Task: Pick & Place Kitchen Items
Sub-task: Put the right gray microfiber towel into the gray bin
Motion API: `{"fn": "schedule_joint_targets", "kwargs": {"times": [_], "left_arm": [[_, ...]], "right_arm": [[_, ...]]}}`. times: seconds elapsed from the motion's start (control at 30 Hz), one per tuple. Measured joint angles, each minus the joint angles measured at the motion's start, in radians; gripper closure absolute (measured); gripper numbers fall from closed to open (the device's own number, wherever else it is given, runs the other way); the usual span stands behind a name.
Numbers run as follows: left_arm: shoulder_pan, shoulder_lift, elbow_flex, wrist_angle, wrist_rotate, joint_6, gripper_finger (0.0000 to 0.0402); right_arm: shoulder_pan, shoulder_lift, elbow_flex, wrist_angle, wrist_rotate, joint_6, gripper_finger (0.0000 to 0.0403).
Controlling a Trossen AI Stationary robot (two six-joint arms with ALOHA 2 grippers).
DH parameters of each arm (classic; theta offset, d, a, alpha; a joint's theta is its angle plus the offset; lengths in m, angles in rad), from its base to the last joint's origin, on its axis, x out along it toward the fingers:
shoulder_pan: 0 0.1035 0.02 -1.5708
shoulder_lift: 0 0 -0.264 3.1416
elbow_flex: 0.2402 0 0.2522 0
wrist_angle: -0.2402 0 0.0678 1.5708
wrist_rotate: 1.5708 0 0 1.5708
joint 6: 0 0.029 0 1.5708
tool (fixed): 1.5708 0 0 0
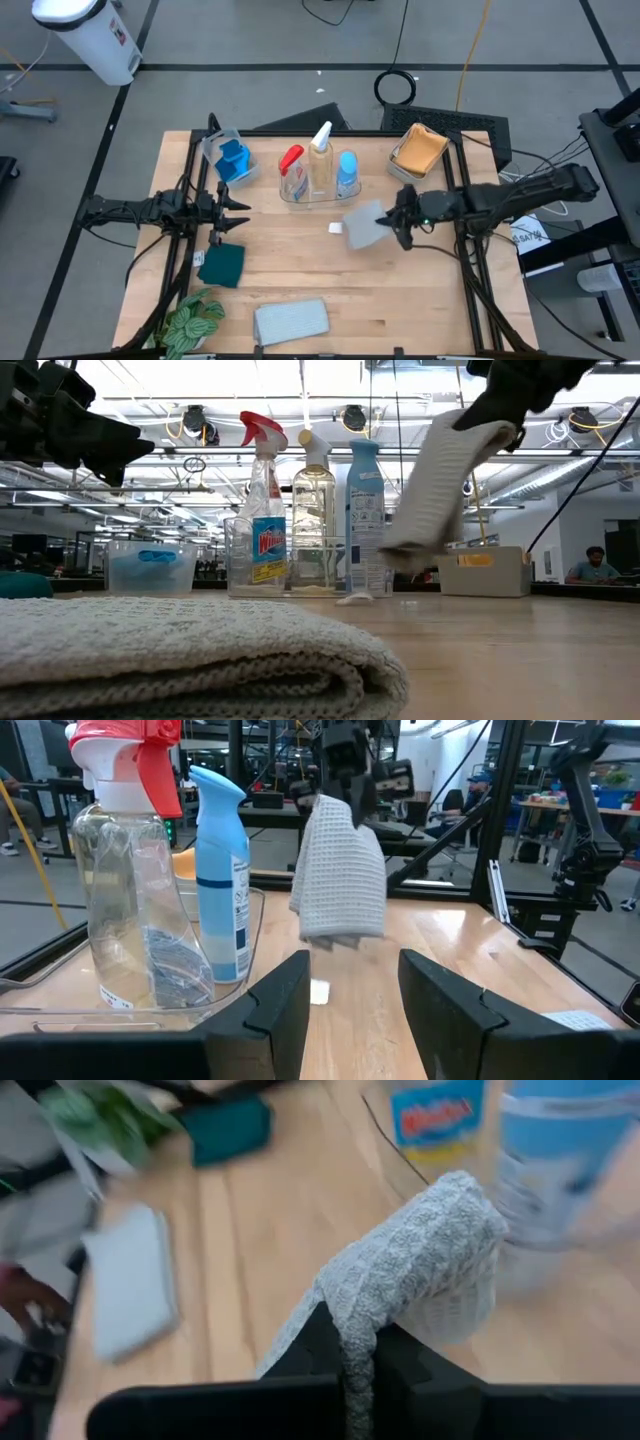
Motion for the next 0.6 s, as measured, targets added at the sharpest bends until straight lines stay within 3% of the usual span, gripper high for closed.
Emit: {"fn": "schedule_joint_targets", "kwargs": {"times": [0.17,0.3,0.5,0.6], "left_arm": [[0.000,0.000,0.000,0.000,0.000,0.000,0.0243],[0.000,0.000,0.000,0.000,0.000,0.000,0.0243],[0.000,0.000,0.000,0.000,0.000,0.000,0.0243],[0.000,0.000,0.000,0.000,0.000,0.000,0.0243]], "right_arm": [[-0.037,0.056,0.225,-0.401,0.004,-0.007,0.0401],[-0.081,0.117,0.350,-0.609,0.029,-0.092,0.0401],[-0.144,0.176,0.382,-0.687,0.077,-0.472,0.0400],[-0.182,0.205,0.382,-0.686,0.161,-0.565,0.0400]]}}
